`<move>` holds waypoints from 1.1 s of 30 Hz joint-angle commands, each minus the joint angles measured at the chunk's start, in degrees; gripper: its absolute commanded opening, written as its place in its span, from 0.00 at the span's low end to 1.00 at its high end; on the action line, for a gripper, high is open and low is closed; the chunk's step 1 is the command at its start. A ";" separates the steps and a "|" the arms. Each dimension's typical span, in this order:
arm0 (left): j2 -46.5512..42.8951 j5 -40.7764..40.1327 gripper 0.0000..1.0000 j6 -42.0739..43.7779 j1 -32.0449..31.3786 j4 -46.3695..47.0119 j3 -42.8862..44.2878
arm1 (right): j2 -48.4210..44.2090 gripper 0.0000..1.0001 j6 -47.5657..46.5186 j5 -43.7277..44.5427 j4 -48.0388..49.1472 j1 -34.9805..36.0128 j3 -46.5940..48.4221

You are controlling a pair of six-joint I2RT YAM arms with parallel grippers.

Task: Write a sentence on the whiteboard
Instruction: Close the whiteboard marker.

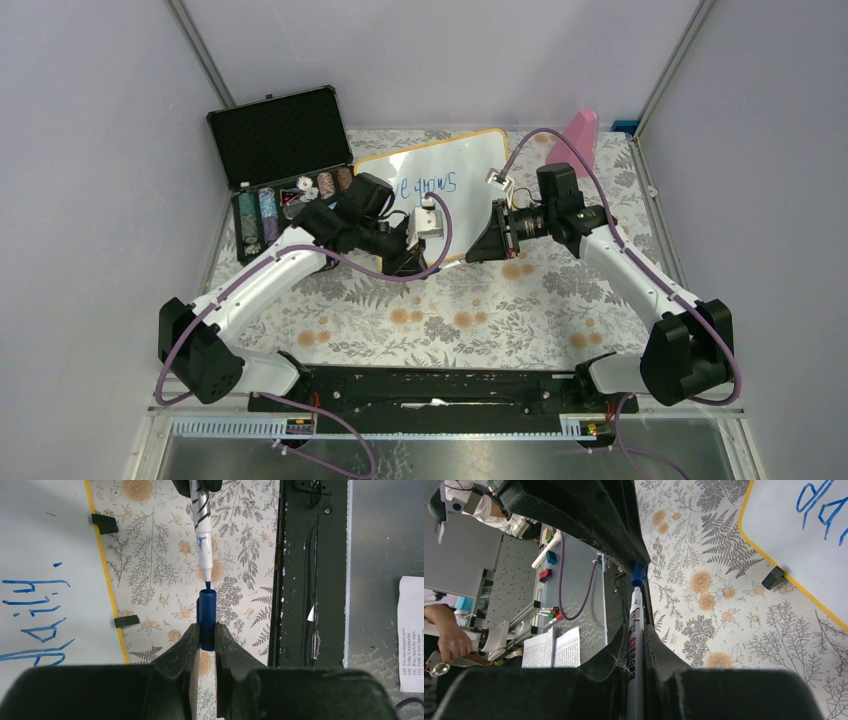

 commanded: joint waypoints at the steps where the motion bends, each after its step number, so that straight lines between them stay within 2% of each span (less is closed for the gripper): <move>1: 0.32 2.93 0.00 -0.40 0.19 1.25 2.68 | 0.33 0.00 -1.67 0.80 0.21 0.82 0.40; 27: 2.47 3.06 0.00 -1.86 0.10 1.26 3.90 | 1.06 0.00 -2.03 2.63 0.27 2.07 1.23; 33: 2.93 6.22 0.00 -4.94 0.10 3.18 3.16 | 1.86 0.00 -2.47 4.57 0.41 3.04 1.31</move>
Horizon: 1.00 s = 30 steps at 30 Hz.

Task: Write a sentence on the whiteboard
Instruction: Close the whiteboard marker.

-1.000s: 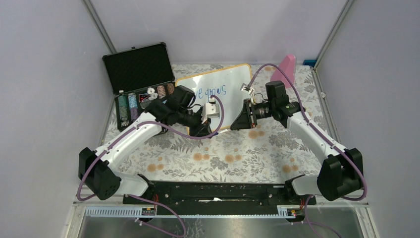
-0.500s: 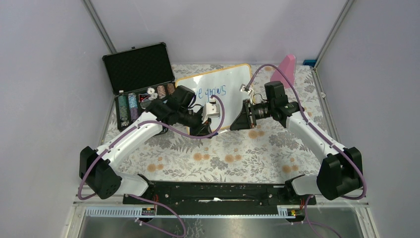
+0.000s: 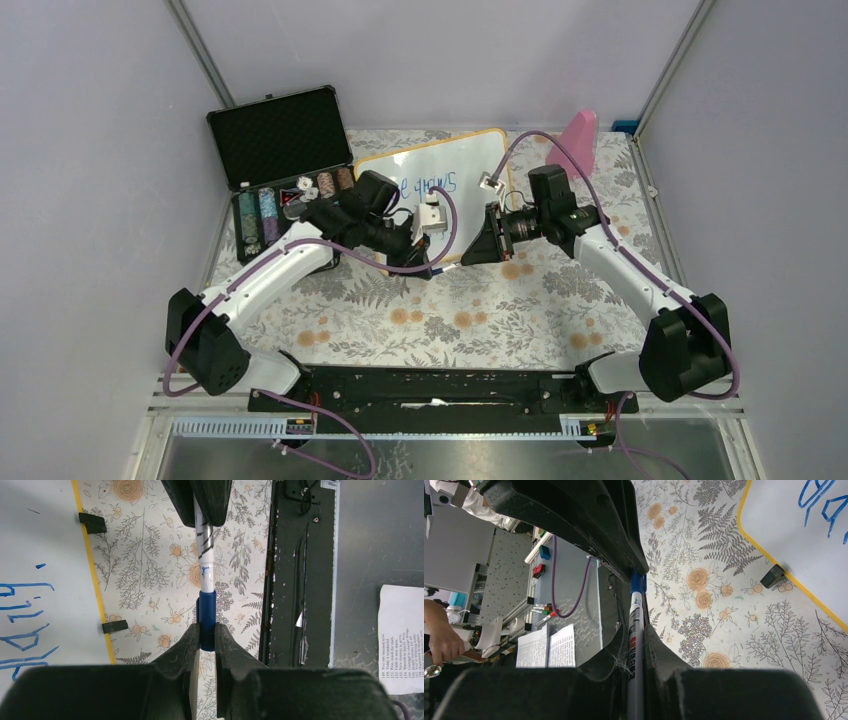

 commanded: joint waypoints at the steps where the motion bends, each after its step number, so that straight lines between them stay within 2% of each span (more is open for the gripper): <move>1: 0.38 4.80 0.00 -2.28 0.10 2.90 1.96 | 0.86 0.00 -1.27 1.96 0.62 1.20 1.37; 7: 0.66 6.04 0.00 -4.25 0.10 3.94 2.27 | 1.79 0.00 0.29 1.55 2.75 3.02 0.72; 8: 0.95 5.58 0.00 -7.24 0.19 6.44 1.34 | 1.32 0.00 6.98 0.98 9.91 3.44 -1.68; 13: 2.04 7.05 0.00 -10.49 0.48 8.86 0.98 | 1.64 0.00 16.46 -0.30 22.12 3.59 -5.02; 20: 2.09 8.32 0.00 -11.42 2.43 8.76 3.59 | 4.40 0.00 15.65 -0.58 21.08 5.37 -4.72; 22: 1.41 8.15 0.06 -11.03 3.20 8.09 3.83 | 4.37 0.00 15.38 -0.05 20.62 5.31 -4.64; 26: -0.57 7.38 0.27 -11.07 6.44 6.27 4.24 | 3.98 0.00 14.71 0.99 19.52 4.72 -3.58; 30: -3.27 10.58 0.37 -11.43 11.64 5.21 5.36 | 4.26 0.00 16.67 1.04 20.01 2.24 -2.21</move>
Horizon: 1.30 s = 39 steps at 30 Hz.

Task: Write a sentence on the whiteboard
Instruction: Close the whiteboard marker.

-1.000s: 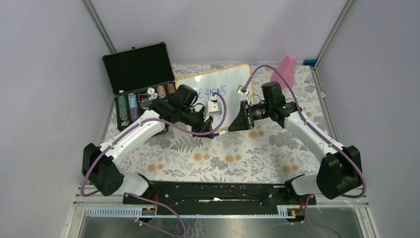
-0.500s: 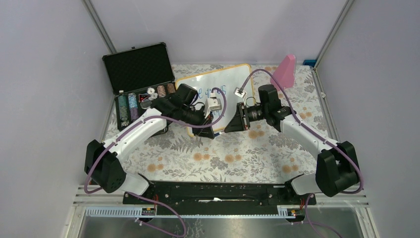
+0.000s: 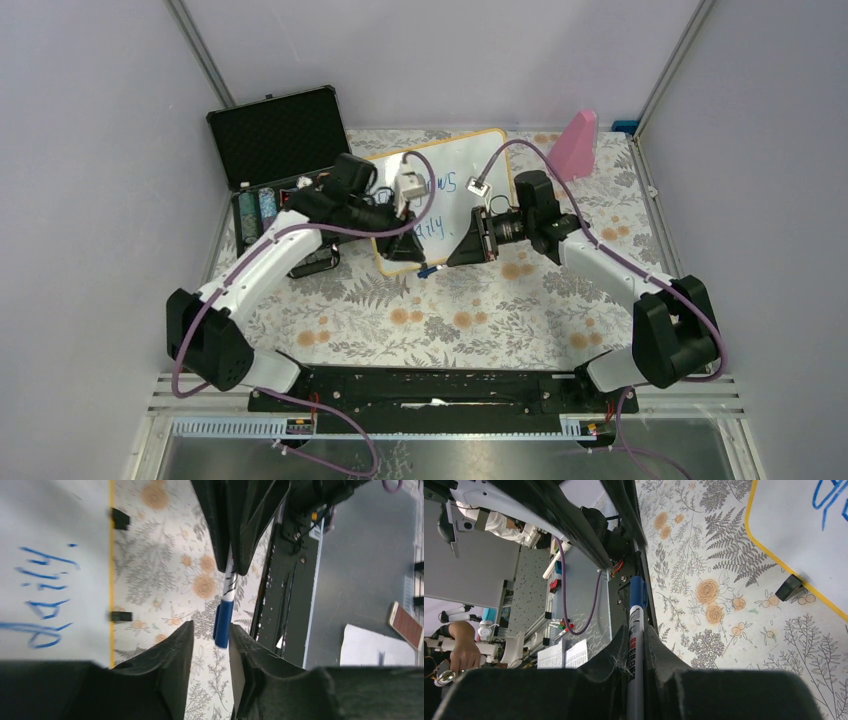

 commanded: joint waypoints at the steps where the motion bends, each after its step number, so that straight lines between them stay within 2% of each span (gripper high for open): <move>1: -6.14 6.23 0.39 -1.35 5.95 3.87 3.83 | 0.10 0.00 3.21 0.08 3.11 -1.87 2.85; 5: -9.87 9.55 0.45 -6.04 9.29 9.14 0.44 | -0.04 0.00 16.96 0.14 16.66 -3.88 1.94; 12: -10.88 11.48 0.62 -10.83 10.22 15.99 -2.42 | 2.19 0.00 40.37 -0.13 37.52 -4.09 1.05; 15: -10.89 13.20 0.66 -12.08 10.22 17.64 -3.40 | 1.80 0.00 41.84 -0.35 38.95 -3.98 -0.10; 20: -11.03 13.43 0.66 -12.04 10.24 18.95 -5.63 | 1.34 0.00 42.71 -0.95 39.22 -3.64 -0.40; 31: -9.80 14.38 0.60 -13.25 10.13 22.31 -7.37 | 2.10 0.00 45.92 -1.92 42.35 -1.76 -1.06; 39: -9.60 15.84 0.37 -13.63 9.81 22.35 -7.24 | 2.81 0.00 45.74 -2.15 42.55 -1.23 -0.98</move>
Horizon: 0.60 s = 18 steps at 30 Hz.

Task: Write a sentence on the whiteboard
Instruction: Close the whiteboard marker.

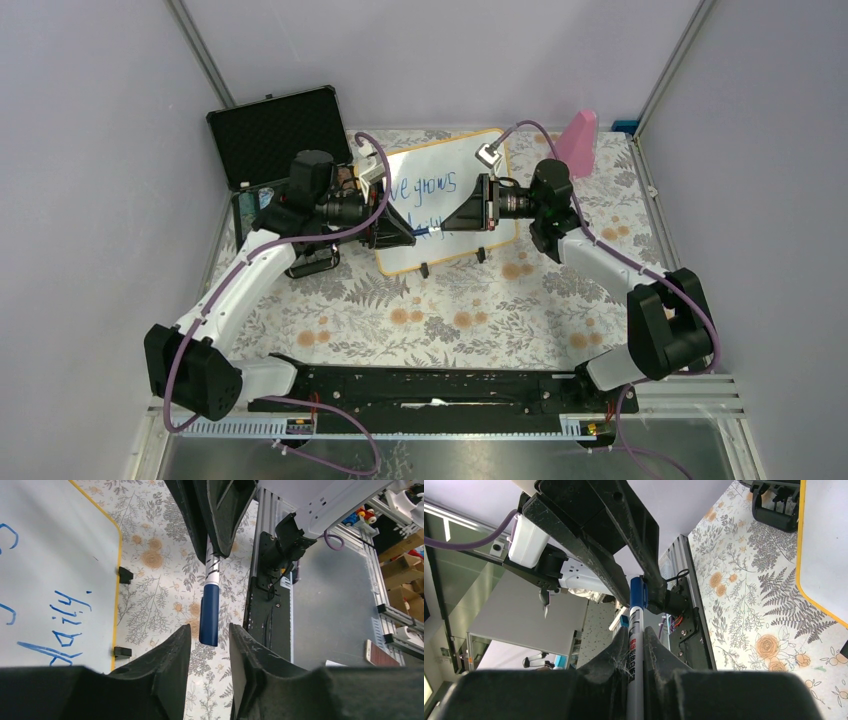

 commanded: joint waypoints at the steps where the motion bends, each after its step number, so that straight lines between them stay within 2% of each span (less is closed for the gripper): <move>1: 0.28 3.03 0.34 -0.13 -0.27 2.82 0.21 | 0.86 0.00 0.30 -1.82 3.27 0.81 0.29; 11: 1.93 5.05 0.07 -2.22 -1.58 3.51 0.61 | 1.56 0.00 -0.86 -2.14 3.37 1.43 1.08; 15: 2.02 5.44 0.00 -6.68 -1.72 7.30 -0.70 | 1.52 0.00 -3.03 -2.21 1.93 2.33 1.31; 18: 2.38 5.59 0.00 -8.36 -1.84 8.84 -0.86 | 1.47 0.00 -6.74 -1.96 -1.84 3.44 1.90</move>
